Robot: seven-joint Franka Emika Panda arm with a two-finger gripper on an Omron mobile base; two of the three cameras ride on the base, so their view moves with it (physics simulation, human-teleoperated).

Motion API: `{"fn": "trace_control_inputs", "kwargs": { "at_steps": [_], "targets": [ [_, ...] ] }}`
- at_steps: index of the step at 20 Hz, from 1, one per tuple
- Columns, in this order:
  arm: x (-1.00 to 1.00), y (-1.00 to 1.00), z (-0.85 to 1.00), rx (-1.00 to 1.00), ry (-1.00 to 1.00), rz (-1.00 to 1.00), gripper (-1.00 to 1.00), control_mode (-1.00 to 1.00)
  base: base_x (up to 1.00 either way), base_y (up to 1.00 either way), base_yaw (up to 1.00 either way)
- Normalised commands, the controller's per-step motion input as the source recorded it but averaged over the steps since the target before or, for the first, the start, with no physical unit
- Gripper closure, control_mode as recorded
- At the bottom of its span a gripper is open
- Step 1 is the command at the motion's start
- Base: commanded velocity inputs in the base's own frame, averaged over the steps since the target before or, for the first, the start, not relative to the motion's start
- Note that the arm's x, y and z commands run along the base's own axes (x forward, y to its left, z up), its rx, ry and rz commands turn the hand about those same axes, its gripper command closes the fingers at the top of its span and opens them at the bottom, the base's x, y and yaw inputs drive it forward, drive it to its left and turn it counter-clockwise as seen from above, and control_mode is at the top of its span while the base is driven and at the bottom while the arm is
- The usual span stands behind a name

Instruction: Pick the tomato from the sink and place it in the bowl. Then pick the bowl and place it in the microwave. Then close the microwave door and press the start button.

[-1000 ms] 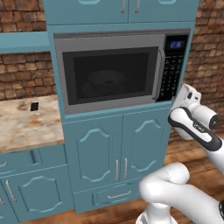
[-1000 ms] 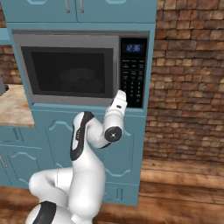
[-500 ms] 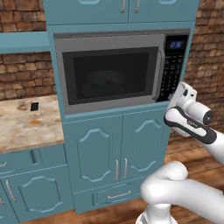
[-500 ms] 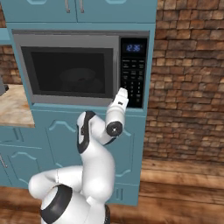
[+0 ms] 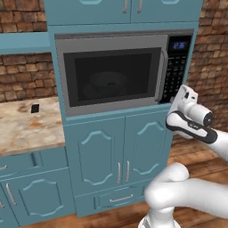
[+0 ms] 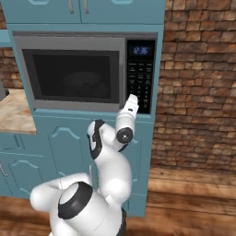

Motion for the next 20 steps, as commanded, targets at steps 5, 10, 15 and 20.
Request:
{"fn": "trace_control_inputs", "kwargs": {
  "at_steps": [5, 10, 15, 20],
  "targets": [
    [0.35, -0.04, -0.17, 0.00, 0.05, 0.00, 1.00, -1.00, 0.00, 0.00, 0.00],
    [0.35, 0.00, -0.21, 0.00, 0.05, 0.00, 1.00, -1.00, 0.00, 0.00, 0.00],
    [0.39, -0.02, -0.07, 0.00, 0.06, 0.00, 1.00, -1.00, 0.00, 0.00, 0.00],
    [0.32, -0.11, 0.00, 0.00, 0.01, 0.00, 1.00, -1.00, 0.00, 0.00, 0.00]
  ]
}}
